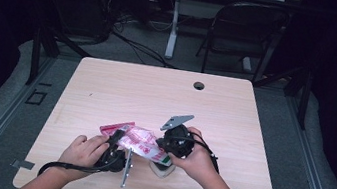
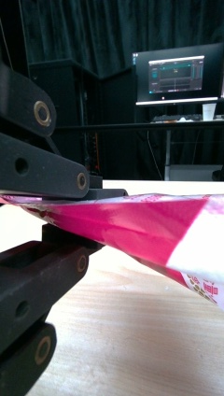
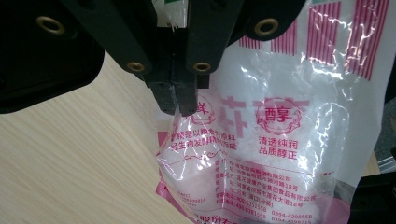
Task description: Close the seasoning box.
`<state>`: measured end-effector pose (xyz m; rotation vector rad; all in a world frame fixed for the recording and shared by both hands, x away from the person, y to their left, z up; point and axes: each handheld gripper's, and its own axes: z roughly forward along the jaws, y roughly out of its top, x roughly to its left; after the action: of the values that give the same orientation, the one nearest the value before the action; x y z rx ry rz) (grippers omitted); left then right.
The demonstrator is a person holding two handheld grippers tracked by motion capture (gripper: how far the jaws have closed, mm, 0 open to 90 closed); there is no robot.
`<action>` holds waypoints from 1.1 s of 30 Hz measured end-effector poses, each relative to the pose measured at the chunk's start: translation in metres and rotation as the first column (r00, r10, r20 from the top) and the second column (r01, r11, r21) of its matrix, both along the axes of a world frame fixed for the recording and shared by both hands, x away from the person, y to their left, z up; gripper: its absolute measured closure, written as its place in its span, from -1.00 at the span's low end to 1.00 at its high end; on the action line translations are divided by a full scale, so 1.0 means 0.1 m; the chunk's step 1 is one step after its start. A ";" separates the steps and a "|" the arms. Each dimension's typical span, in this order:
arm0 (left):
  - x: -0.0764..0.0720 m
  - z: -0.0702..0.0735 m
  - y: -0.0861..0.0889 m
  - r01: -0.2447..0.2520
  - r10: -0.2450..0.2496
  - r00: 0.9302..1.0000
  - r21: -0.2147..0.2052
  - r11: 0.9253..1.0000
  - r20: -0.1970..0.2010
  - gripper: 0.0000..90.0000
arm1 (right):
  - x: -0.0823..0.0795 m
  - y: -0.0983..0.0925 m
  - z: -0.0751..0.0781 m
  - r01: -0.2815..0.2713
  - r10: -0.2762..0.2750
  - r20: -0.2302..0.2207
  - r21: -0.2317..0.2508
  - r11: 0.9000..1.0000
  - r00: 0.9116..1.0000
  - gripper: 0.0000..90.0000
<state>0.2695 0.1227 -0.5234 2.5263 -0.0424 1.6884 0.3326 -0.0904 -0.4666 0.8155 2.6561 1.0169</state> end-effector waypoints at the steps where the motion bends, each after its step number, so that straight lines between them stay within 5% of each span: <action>1: 0.00 0.00 0.00 0.003 -0.003 1.000 -0.004 1.000 0.004 0.91 | 0.00 0.00 0.00 0.006 -0.006 0.000 0.005 1.000 1.000 1.00; 8: 0.00 -0.03 0.01 -0.010 0.010 1.000 -0.053 0.999 -0.010 0.91 | 0.00 0.00 0.04 0.003 -0.003 0.002 0.002 1.000 1.000 1.00; 20: -0.01 -0.09 0.05 -0.053 0.043 0.997 -0.176 0.983 -0.058 0.91 | 0.01 0.03 0.08 -0.006 0.006 0.001 -0.008 1.000 1.000 1.00; 25: -0.02 -0.11 0.07 -0.074 0.054 0.994 -0.240 0.968 -0.091 0.91 | 0.01 0.04 0.11 -0.013 0.013 -0.001 -0.009 1.000 1.000 1.00; 28: -0.02 -0.11 0.09 -0.093 0.058 0.991 -0.303 0.948 -0.122 0.91 | 0.01 0.05 0.13 -0.010 0.010 -0.001 -0.011 1.000 1.000 1.00; 33: -0.03 -0.15 0.11 -0.108 0.061 0.988 -0.352 0.930 -0.141 0.90 | 0.02 0.06 0.14 -0.018 0.018 -0.003 -0.011 1.000 1.000 1.00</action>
<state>0.2668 0.1333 -0.5389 2.3767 0.3580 1.4021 0.3345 -0.0846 -0.4527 0.7925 2.6737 1.0048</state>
